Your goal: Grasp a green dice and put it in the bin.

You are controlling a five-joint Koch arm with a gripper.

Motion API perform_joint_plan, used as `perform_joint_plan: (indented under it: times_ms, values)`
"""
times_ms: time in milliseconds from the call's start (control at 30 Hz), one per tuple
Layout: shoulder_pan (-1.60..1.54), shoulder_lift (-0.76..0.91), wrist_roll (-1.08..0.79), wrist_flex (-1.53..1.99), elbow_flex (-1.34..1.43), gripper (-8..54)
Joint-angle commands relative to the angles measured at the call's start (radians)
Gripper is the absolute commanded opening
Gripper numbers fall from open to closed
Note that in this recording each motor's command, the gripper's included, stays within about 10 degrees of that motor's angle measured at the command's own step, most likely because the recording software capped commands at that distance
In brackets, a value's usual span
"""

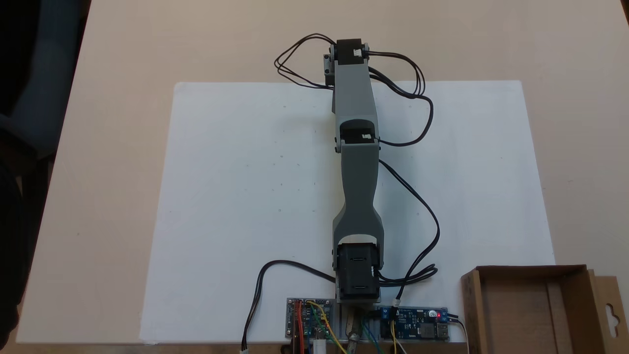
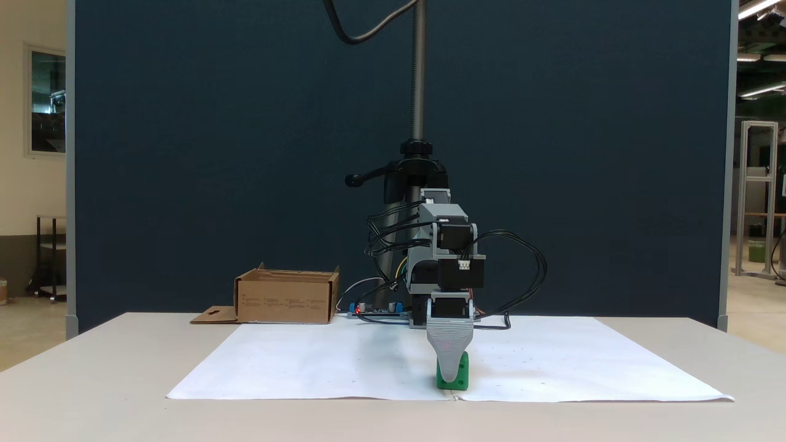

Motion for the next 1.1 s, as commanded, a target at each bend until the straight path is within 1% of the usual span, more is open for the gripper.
perform_joint_plan:
  times_ms: [0, 33, 100, 300, 333, 400, 933, 967, 1033, 1067]
  values:
    - [-0.015, 0.015, 0.055, -0.025, -0.032, 41.2]
    - [-0.015, 0.012, 0.055, -0.023, -0.032, 41.1]
    - [-0.015, 0.006, 0.055, -0.021, -0.031, 38.6]
    - [-0.015, 0.002, 0.055, -0.018, -0.018, 35.9]
    - [-0.015, 0.0, 0.055, -0.018, -0.018, 33.9]
    - [-0.015, 0.0, 0.054, -0.018, -0.017, 31.8]
    - [-0.005, -0.002, 0.054, -0.002, 0.002, 31.6]
    - [-0.003, -0.002, 0.054, -0.002, 0.003, 29.4]
    - [0.002, 0.0, 0.054, -0.002, 0.005, 20.6]
    - [0.005, 0.0, 0.054, -0.002, 0.005, 17.8]
